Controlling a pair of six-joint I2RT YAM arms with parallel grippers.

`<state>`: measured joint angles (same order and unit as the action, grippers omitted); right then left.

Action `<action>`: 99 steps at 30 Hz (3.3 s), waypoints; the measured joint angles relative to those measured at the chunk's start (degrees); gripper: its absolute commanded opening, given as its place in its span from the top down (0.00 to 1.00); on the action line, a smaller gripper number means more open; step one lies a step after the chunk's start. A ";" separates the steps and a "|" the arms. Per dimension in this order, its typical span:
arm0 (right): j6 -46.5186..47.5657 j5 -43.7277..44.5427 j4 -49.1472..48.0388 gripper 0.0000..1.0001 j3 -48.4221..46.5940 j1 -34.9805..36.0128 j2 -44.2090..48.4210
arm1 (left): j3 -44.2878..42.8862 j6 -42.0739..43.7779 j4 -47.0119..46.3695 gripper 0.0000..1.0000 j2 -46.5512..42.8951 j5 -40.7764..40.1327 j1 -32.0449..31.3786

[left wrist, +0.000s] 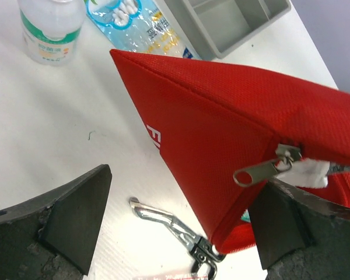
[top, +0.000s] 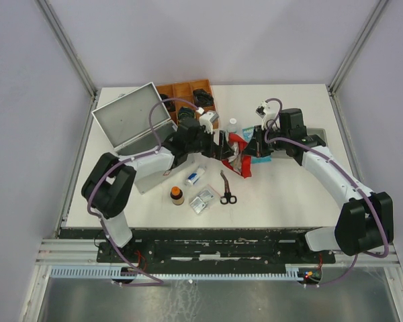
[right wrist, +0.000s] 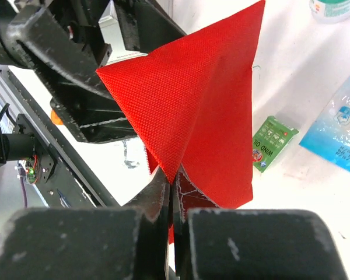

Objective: Organize the medicine kit

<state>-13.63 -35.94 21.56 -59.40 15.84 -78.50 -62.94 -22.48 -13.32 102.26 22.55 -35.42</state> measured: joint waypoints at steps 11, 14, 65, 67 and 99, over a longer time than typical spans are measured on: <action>0.02 -0.02 1.92 0.99 -1.46 -0.11 -0.76 | 4.31 6.08 -1.03 0.01 -6.82 6.62 0.24; 0.02 -0.46 2.23 1.00 -1.46 -0.11 -1.11 | 4.31 6.38 -2.19 0.01 -7.21 7.78 0.33; 6.97 -1.53 3.34 0.99 0.26 0.57 0.74 | -4.09 18.56 12.07 0.01 -5.60 9.66 1.01; 8.28 -1.99 4.72 1.00 -0.22 0.57 0.72 | -4.09 20.68 13.60 0.01 -5.92 11.61 1.66; 37.03 -18.43 34.27 0.99 -11.02 4.44 -3.08 | -5.99 82.82 45.22 0.61 -14.86 31.43 -1.95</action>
<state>23.40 -54.37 55.83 -70.41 20.27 -81.58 -68.93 60.34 31.90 87.39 53.98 -37.36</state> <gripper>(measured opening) 0.015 0.432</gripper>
